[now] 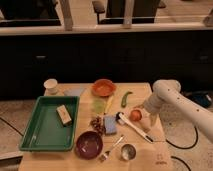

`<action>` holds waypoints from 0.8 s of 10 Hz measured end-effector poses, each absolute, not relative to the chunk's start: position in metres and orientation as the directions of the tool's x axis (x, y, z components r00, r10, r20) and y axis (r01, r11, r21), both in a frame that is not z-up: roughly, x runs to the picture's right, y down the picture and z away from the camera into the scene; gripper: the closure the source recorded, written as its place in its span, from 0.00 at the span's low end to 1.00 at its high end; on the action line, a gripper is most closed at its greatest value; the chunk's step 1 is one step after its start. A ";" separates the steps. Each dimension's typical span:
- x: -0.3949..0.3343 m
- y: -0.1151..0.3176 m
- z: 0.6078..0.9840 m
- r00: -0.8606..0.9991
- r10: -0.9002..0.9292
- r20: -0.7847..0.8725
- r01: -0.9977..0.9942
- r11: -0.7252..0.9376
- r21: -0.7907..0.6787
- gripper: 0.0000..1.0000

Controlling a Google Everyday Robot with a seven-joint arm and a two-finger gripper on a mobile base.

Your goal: Place apple in purple bowl

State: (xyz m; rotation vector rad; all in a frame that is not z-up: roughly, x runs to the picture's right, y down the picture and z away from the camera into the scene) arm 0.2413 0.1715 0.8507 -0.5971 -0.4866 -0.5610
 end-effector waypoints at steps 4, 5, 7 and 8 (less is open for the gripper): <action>0.239 0.172 0.856 0.717 -0.359 0.598 0.642 0.675 -0.363 0.20; 0.238 0.173 0.857 0.711 -0.360 0.604 0.647 0.671 -0.361 0.20; 0.239 0.174 0.858 0.703 -0.362 0.613 0.654 0.668 -0.356 0.20; 0.239 0.174 0.859 0.696 -0.364 0.619 0.660 0.665 -0.350 0.20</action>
